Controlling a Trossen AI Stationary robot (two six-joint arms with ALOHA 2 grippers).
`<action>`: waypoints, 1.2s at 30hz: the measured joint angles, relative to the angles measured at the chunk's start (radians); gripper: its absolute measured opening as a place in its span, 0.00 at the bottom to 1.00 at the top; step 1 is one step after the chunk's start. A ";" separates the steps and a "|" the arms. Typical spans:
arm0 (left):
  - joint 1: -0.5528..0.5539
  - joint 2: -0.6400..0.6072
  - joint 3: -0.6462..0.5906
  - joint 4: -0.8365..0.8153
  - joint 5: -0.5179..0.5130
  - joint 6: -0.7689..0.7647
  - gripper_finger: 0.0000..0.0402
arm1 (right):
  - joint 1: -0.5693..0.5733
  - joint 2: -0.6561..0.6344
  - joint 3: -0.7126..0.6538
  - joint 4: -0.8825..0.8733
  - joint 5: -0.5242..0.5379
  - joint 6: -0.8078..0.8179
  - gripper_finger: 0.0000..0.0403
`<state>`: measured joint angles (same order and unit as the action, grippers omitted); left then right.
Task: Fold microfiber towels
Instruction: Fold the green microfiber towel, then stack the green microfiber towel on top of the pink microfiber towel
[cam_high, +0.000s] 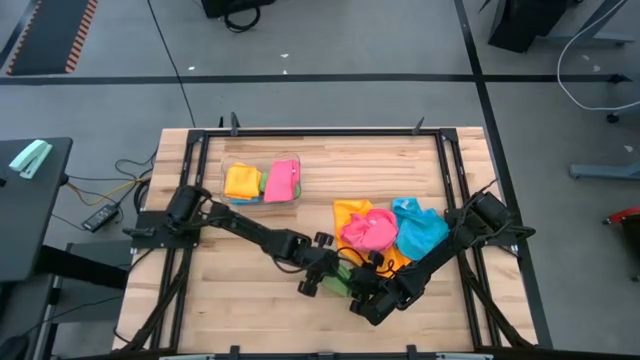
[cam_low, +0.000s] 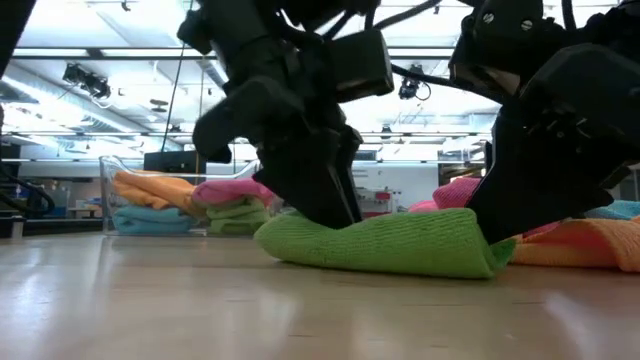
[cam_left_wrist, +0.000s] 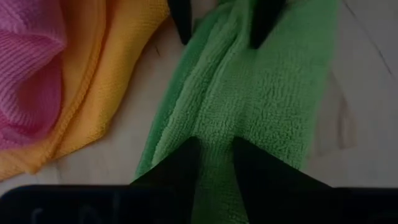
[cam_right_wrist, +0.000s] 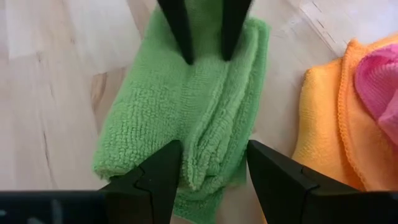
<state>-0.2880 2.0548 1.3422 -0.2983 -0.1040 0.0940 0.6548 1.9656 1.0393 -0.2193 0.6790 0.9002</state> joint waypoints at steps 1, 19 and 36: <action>0.004 0.001 0.001 -0.003 0.001 0.000 0.28 | 0.000 0.000 0.000 0.002 0.001 -0.005 0.49; -0.066 -0.075 -0.001 -0.202 -0.102 0.070 0.20 | 0.002 0.000 0.000 -0.010 -0.003 0.068 0.49; -0.278 -0.091 -0.002 -0.229 -0.522 -0.022 0.41 | -0.004 0.000 0.000 -0.012 0.016 0.084 0.49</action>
<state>-0.5661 1.9633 1.3407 -0.5272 -0.6264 0.0718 0.6510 1.9656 1.0397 -0.2311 0.6955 0.9840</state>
